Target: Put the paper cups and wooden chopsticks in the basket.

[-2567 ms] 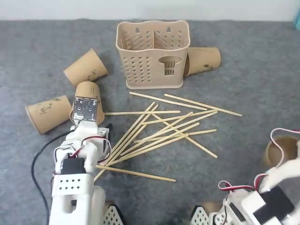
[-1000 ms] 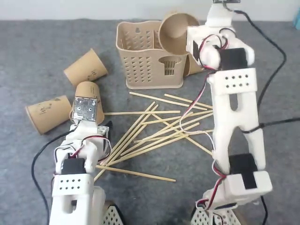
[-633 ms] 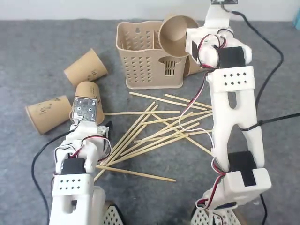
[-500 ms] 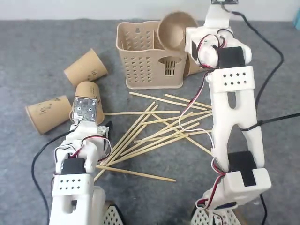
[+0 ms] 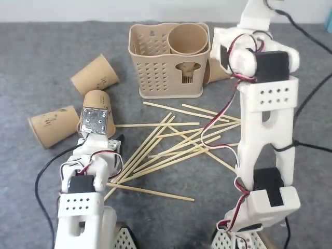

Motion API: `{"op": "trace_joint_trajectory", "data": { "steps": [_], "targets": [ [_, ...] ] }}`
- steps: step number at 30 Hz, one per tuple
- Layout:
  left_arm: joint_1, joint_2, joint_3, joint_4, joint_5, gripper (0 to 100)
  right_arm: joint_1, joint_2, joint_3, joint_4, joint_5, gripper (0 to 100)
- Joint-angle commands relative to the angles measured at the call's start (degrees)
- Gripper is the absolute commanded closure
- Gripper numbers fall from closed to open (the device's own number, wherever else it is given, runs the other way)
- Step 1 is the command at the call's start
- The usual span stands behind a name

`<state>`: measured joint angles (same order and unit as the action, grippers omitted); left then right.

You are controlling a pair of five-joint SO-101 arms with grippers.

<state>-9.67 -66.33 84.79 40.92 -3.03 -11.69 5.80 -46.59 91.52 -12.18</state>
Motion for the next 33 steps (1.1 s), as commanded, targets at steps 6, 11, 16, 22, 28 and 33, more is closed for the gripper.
{"op": "trace_joint_trajectory", "data": {
  "steps": [6, 11, 16, 22, 28, 33],
  "targets": [
    [0.35, -1.41, -0.22, -1.85, -0.26, 81, 9.01, -4.7, 2.81, 11.56, 9.85, 99.1],
    [0.35, -1.49, -0.13, -1.67, -0.26, 81, 17.54, -14.11, 21.1, 11.38, 14.15, 99.1],
    [0.35, -1.49, -0.13, -1.58, -0.18, 81, 23.43, -26.51, 41.58, 8.66, 19.6, 99.1],
    [-0.09, -1.49, -0.4, -1.49, 0.09, 81, 26.59, -40.31, 72.97, -4.0, 25.85, 99.1],
    [0.0, -1.58, -0.75, -2.02, 0.26, 81, 26.07, -49.54, 106.55, -27.91, 28.75, 99.1],
    [-0.09, -1.49, -0.92, -4.75, 5.45, 80, 22.9, -53.76, 120.18, -40.4, 28.84, 99.1]
  ]
}}
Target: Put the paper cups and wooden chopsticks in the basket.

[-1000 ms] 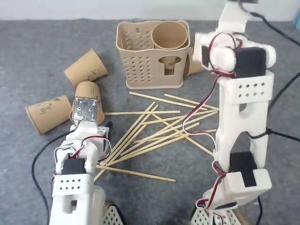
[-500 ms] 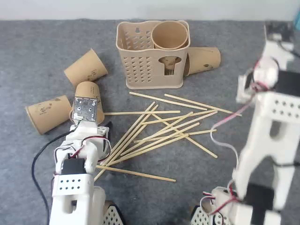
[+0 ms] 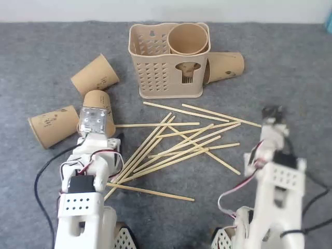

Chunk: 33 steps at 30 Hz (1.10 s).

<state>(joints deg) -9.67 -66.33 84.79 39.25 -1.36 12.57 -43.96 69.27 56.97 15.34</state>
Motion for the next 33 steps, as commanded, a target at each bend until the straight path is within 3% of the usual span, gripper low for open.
{"op": "trace_joint_trajectory", "data": {
  "steps": [1, 7, 12, 21, 33],
  "targets": [
    [-0.09, -1.32, -0.92, -3.52, 3.78, 80, -1.36, -4.44, 3.78, -4.88, 1.32, 99.1],
    [-0.09, -1.14, 0.84, -8.53, 4.13, 79, -1.45, -7.6, 5.36, -3.91, 1.32, 99.1],
    [0.0, -0.97, 0.92, -8.44, 9.49, 68, -1.45, -7.78, 5.36, -3.65, 2.2, 99.1],
    [0.0, 0.0, -1.54, -6.33, 9.85, 67, -1.63, -7.69, 5.45, -3.74, 3.78, 99.1],
    [-1.32, 33.93, -24.57, -2.2, 10.02, 67, -1.45, -7.6, 5.45, -4.0, 3.78, 99.1]
  ]
}}
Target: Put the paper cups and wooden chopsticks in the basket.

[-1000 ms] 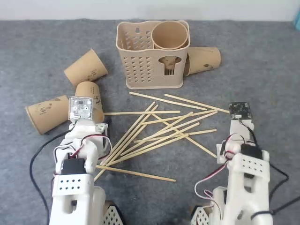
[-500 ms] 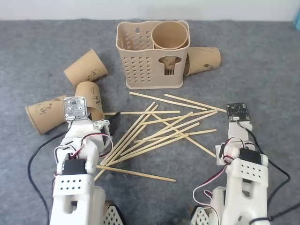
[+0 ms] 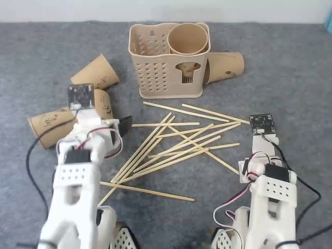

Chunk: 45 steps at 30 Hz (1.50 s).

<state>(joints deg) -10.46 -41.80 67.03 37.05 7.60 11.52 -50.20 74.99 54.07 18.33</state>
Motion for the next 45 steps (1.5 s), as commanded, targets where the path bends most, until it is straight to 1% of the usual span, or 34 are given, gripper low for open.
{"op": "trace_joint_trajectory", "data": {
  "steps": [1, 3, 8, 10, 11, 14, 15, 16, 17, 19, 21, 23, 25, 28, 34, 36, 38, 42, 45],
  "targets": [
    [-0.53, 11.08, -7.78, 0.0, 1.05, 67, -0.4, -1.36, -0.26, -1.19, 0.79, 99.1],
    [-0.53, 13.27, -9.19, -0.62, 1.14, 67, -0.4, -1.36, -0.26, -1.19, 0.79, 99.1],
    [-0.53, 13.98, -8.04, -6.15, 1.14, 68, -0.66, -1.36, -0.26, -2.07, 0.79, 99.1],
    [-0.35, 13.98, -8.22, -6.33, 1.14, 73, -0.66, -1.36, -0.26, -2.07, 0.79, 99.1],
    [-0.26, 13.98, -8.48, -6.33, 1.14, 77, -0.66, -1.36, -0.26, -2.07, 0.79, 99.1],
    [-0.09, 13.89, -9.8, -6.24, 1.05, 99, -0.66, -1.36, -0.26, -2.51, 0.79, 99.1],
    [-0.09, 13.98, -9.98, -6.24, 1.05, 100, -0.66, -1.36, -0.26, -2.68, 0.79, 99.1],
    [0.0, 13.98, -9.98, -6.24, 1.05, 97, -0.66, -1.36, -0.26, -2.77, 0.79, 99.1],
    [0.0, 13.98, -10.15, -6.24, 1.14, 96, -0.66, -1.36, -0.26, -2.77, 0.79, 99.1],
    [-0.09, 13.98, -10.59, -6.24, 0.97, 99, -0.66, -1.36, -0.26, -2.77, 0.79, 99.1],
    [0.0, 13.89, -11.03, -5.54, 0.97, 99, -0.66, -1.36, -0.26, -2.77, 0.79, 99.1],
    [0.62, 13.89, -13.49, -1.23, 0.88, 99, -0.66, -1.36, -0.26, -2.77, 0.79, 99.1],
    [1.58, 13.89, -17.89, 4.92, 0.88, 99, -0.66, -1.36, -0.26, -2.86, 0.79, 99.1],
    [3.43, 13.89, -26.15, 14.95, 0.97, 99, -0.75, -1.36, -0.26, -2.86, 0.79, 99.1],
    [5.45, 13.89, -43.82, 29.45, 0.79, 99, -0.75, -1.36, -0.26, -2.86, 0.88, 99.1],
    [5.54, 13.98, -50.15, 32.88, -0.18, 99, -0.75, -1.36, -0.26, -2.86, 0.88, 99.1],
    [5.71, 14.42, -56.22, 35.16, -3.87, 99, -0.75, -1.36, -0.26, -2.86, 0.88, 99.1],
    [8.53, 14.59, -67.91, 39.3, -10.29, 99, -0.75, -1.27, -0.26, -2.86, 0.88, 99.1],
    [11.52, 14.68, -77.32, 42.99, -12.31, 99, -0.75, -1.27, -0.26, -2.86, 0.88, 99.1]
  ]
}}
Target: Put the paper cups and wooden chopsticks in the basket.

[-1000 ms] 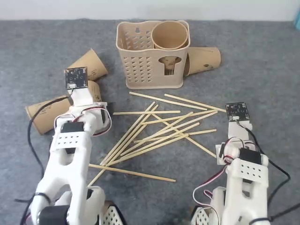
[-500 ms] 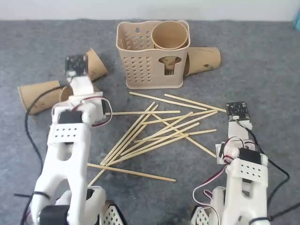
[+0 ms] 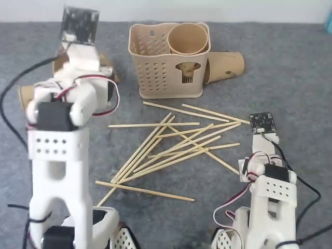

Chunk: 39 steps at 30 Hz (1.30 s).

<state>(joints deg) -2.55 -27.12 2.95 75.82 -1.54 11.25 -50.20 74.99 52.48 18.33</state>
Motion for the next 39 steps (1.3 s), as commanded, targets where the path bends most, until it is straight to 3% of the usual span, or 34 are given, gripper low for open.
{"op": "trace_joint_trajectory", "data": {
  "steps": [1, 6, 20, 33, 39],
  "targets": [
    [4.48, 0.09, -16.13, 4.48, -2.99, 99, -0.57, -1.27, -0.26, -1.27, 0.88, 99.1],
    [8.79, 8.97, -30.99, 5.1, -2.9, 99, -0.57, -1.27, -0.26, -1.27, 0.79, 99.1],
    [21.63, 54.59, -86.46, 11.52, 1.05, 99, -0.57, -1.27, -0.26, -1.54, 0.79, 99.1],
    [23.3, 63.12, -88.48, 9.85, 1.93, 99, -1.36, -1.27, 0.26, -2.51, 0.79, 99.1],
    [23.21, 65.85, -83.56, 6.68, 1.93, 99, -1.71, -1.27, 0.35, -2.51, 0.79, 99.1]
  ]
}}
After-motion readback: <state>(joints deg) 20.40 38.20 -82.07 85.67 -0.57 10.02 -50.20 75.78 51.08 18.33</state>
